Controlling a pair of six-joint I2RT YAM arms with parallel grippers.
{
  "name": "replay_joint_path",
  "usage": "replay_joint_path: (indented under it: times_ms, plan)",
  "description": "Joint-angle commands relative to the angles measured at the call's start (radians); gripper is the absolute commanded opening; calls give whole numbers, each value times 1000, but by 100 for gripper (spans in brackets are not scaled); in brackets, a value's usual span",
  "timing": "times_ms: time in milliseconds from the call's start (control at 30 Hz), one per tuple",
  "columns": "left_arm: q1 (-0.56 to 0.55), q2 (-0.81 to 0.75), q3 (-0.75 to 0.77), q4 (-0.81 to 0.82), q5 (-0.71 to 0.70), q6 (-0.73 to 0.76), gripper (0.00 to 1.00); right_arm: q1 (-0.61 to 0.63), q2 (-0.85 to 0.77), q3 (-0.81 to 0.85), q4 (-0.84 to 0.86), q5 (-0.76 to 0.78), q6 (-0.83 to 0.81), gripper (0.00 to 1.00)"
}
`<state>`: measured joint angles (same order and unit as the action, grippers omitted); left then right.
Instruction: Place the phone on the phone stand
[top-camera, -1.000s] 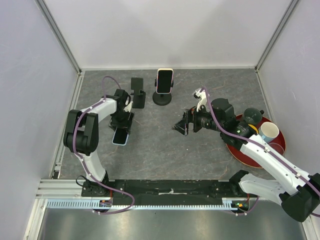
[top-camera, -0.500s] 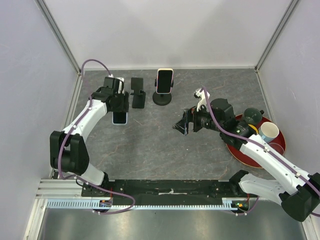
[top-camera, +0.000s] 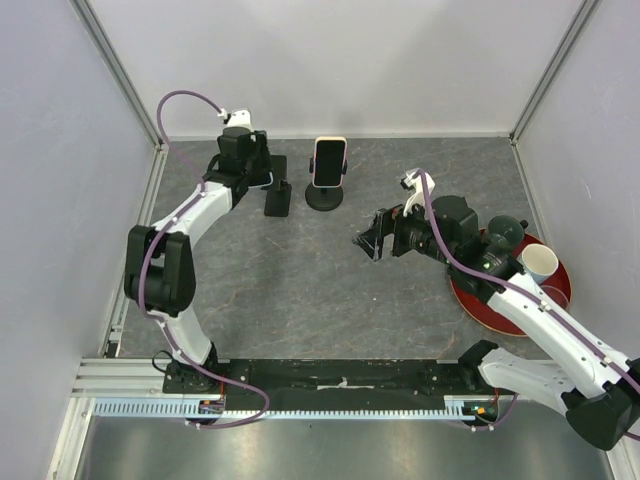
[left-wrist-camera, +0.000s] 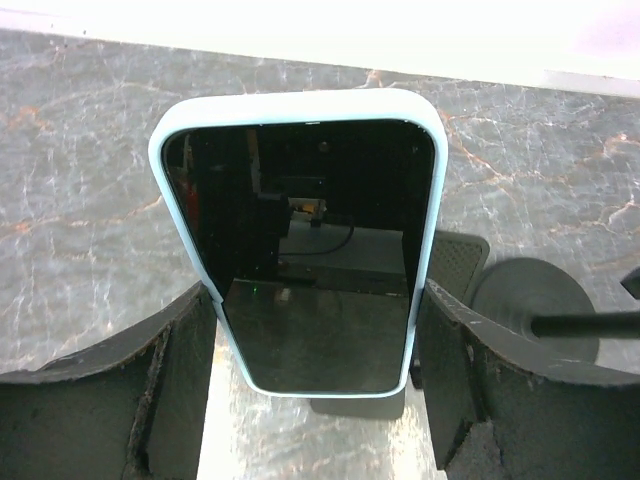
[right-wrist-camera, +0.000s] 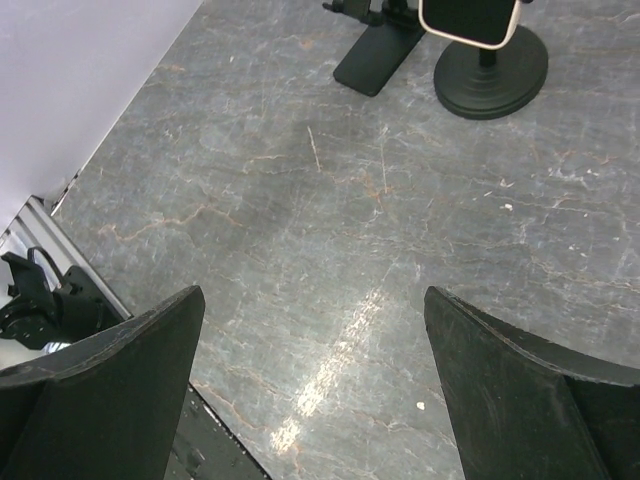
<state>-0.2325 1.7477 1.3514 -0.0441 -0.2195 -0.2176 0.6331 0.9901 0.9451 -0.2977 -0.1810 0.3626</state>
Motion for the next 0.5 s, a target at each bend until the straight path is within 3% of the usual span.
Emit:
replay_joint_path:
  times_ms: [0, 467]
  plan:
    - [-50, 44, 52, 292, -99, 92, 2, 2, -19, 50, 9, 64, -20, 98]
    - [-126, 101, 42, 401, -149, 162, 2, 2, 10, 52, 11, 78, -19, 98]
